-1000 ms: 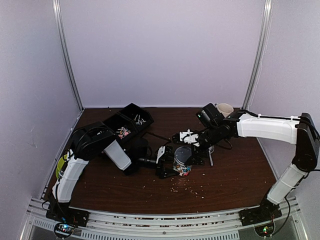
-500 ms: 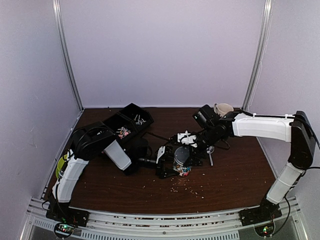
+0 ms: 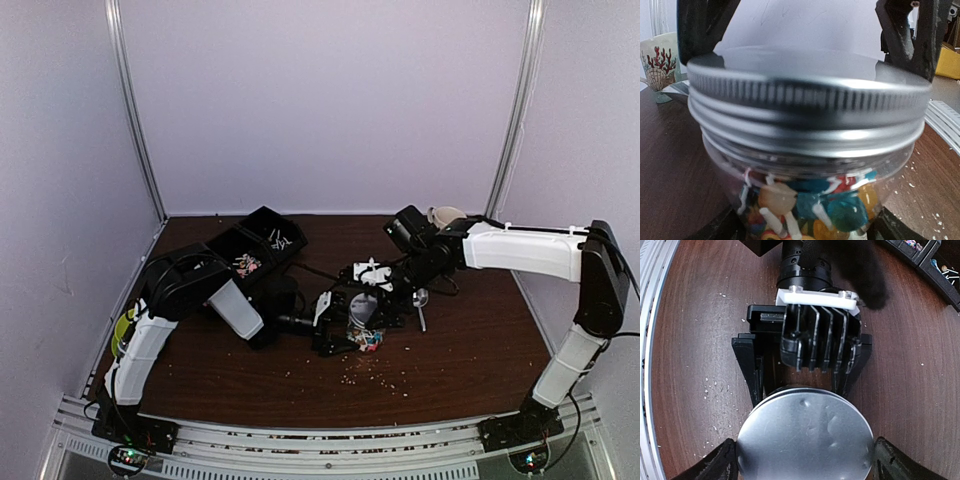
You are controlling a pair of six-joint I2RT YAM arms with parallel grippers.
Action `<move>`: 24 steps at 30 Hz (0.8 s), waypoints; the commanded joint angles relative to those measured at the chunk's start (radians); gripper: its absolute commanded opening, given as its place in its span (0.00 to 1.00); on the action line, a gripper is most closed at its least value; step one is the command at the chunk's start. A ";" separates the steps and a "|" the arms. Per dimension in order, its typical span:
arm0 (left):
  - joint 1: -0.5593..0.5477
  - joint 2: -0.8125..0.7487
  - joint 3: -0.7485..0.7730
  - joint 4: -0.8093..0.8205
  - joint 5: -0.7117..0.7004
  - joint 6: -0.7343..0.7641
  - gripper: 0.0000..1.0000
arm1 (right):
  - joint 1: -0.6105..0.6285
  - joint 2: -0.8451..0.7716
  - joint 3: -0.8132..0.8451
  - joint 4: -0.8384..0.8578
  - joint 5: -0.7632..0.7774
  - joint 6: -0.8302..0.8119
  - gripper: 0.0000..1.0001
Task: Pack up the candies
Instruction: Screw the box lid onto the packing box.
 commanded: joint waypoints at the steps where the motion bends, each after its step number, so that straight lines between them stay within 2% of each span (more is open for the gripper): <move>1: -0.001 0.040 0.005 -0.059 0.011 -0.011 0.81 | 0.004 0.025 0.043 -0.025 -0.008 0.020 0.88; 12: -0.001 0.024 -0.011 -0.077 -0.072 0.015 0.80 | 0.006 0.039 0.063 -0.044 0.017 0.088 0.87; 24: 0.000 0.020 -0.031 -0.038 -0.106 -0.006 0.79 | 0.024 0.017 -0.002 0.041 0.093 0.204 0.87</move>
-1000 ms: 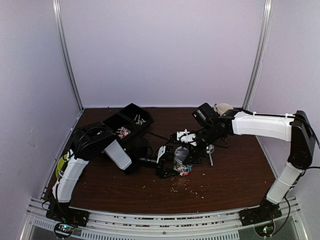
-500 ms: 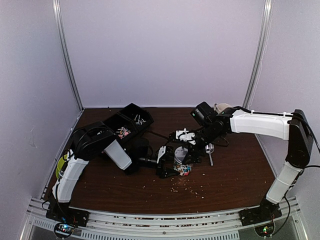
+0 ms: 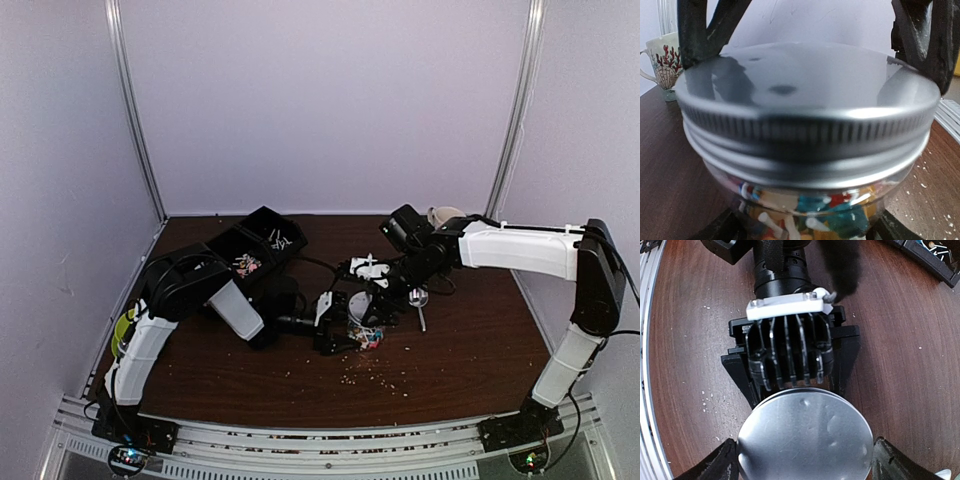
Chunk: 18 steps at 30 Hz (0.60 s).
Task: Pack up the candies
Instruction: Screw the box lid onto the packing box.
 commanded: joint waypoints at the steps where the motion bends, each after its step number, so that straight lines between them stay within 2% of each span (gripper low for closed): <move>1: 0.001 0.020 -0.030 -0.036 -0.044 -0.026 0.79 | 0.012 -0.012 -0.043 0.059 0.051 0.081 0.87; 18: 0.001 0.010 -0.045 -0.032 -0.089 -0.025 0.79 | 0.014 -0.014 -0.088 0.136 0.204 0.344 0.87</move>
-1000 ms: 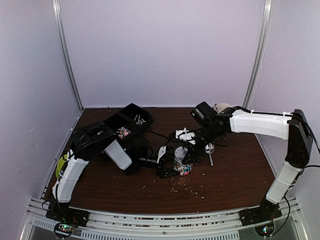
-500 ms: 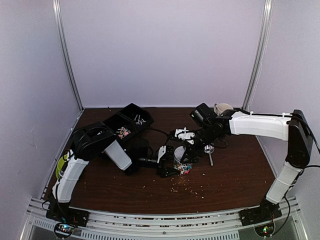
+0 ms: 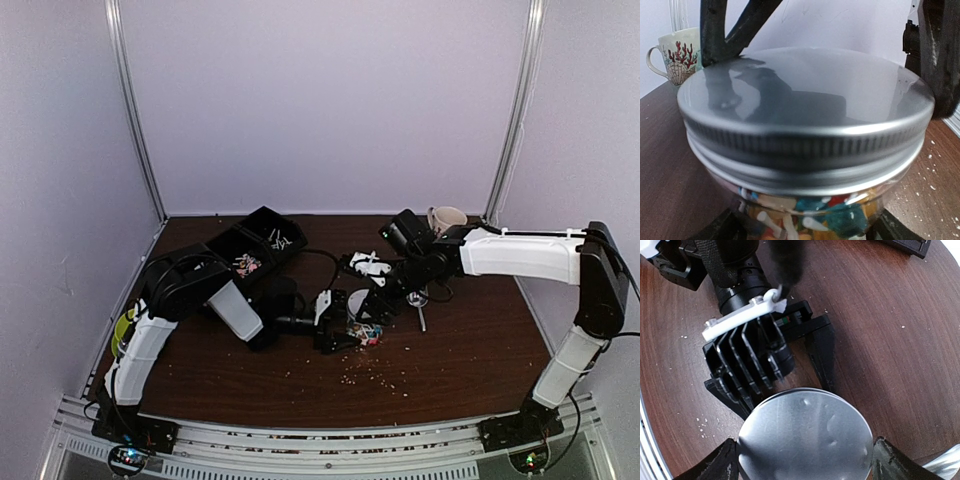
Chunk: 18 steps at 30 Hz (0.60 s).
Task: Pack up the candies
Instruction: Screw the box lid onto the packing box.
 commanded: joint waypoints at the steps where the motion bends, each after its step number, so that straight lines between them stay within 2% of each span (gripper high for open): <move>1: 0.001 0.012 -0.032 -0.056 -0.037 -0.009 0.79 | -0.002 0.014 -0.021 0.022 0.104 0.114 0.87; 10: 0.001 0.006 -0.032 -0.071 -0.065 0.001 0.79 | -0.001 0.038 0.018 -0.001 0.210 0.288 0.87; 18: -0.001 0.006 -0.027 -0.085 -0.077 0.010 0.79 | 0.029 0.056 0.028 0.006 0.288 0.348 0.91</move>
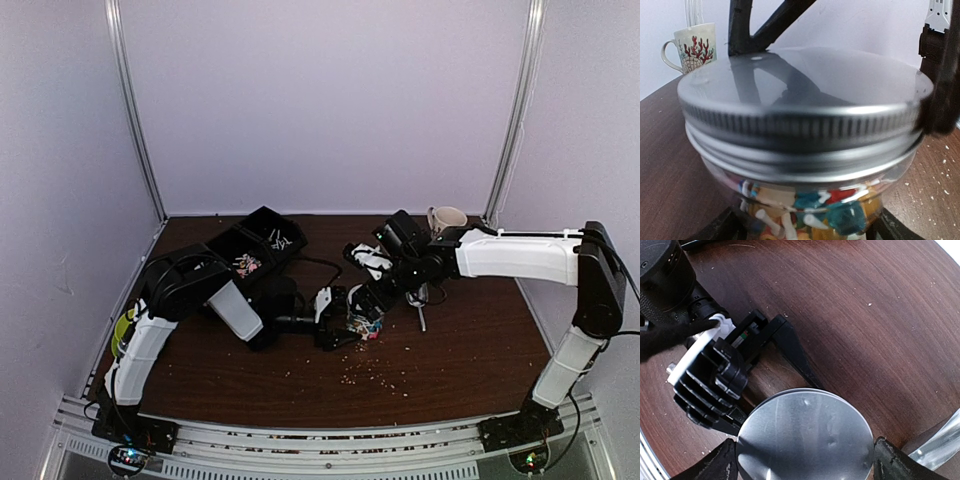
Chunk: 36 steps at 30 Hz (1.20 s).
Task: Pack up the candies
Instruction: Screw the box lid onto the packing box.
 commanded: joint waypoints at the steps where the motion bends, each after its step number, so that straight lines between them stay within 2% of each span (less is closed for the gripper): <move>1: 0.001 0.007 -0.025 -0.094 -0.012 0.016 0.79 | 0.005 0.045 0.014 -0.017 0.144 0.059 0.92; 17: 0.001 0.011 -0.018 -0.110 -0.015 0.023 0.80 | 0.029 0.026 0.018 -0.044 0.182 0.053 1.00; 36: 0.001 0.011 -0.014 -0.124 -0.017 0.024 0.80 | 0.028 -0.006 -0.001 -0.090 0.106 0.021 1.00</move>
